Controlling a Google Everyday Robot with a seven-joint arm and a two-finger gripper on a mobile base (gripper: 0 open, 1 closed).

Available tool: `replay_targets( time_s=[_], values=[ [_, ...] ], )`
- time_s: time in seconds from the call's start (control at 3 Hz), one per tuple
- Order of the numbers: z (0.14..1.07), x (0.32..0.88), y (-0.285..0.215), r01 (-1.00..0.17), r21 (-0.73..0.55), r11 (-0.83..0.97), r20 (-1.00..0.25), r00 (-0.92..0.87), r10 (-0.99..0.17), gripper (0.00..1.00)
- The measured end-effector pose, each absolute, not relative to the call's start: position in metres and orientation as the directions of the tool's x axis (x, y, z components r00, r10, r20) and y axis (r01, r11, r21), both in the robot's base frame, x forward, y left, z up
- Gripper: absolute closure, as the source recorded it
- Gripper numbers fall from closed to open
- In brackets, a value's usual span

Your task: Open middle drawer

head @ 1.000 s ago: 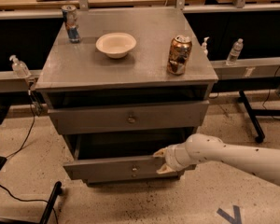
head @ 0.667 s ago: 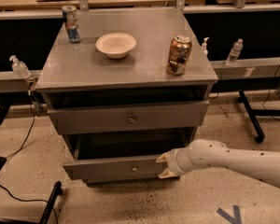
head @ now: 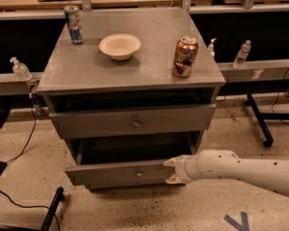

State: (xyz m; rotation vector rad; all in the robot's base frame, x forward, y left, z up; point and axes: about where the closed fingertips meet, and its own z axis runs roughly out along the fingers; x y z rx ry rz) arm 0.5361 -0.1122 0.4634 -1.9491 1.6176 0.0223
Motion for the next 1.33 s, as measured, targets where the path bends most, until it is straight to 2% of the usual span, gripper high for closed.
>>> replay_targets(
  time_s=[0.33, 0.67, 1.0, 1.33],
  values=[
    [0.460, 0.547, -0.113, -0.883, -0.461, -0.087, -0.385, 0.288, -0.877, 0.37],
    [0.457, 0.572, -0.108, -0.854, -0.502, -0.135, -0.390, 0.364, -0.846, 0.15],
    [0.443, 0.594, -0.103, -0.844, -0.502, -0.189, -0.407, 0.423, -0.810, 0.02],
    [0.427, 0.595, -0.100, -0.862, -0.470, -0.191, -0.450, 0.420, -0.788, 0.23]
  ],
)
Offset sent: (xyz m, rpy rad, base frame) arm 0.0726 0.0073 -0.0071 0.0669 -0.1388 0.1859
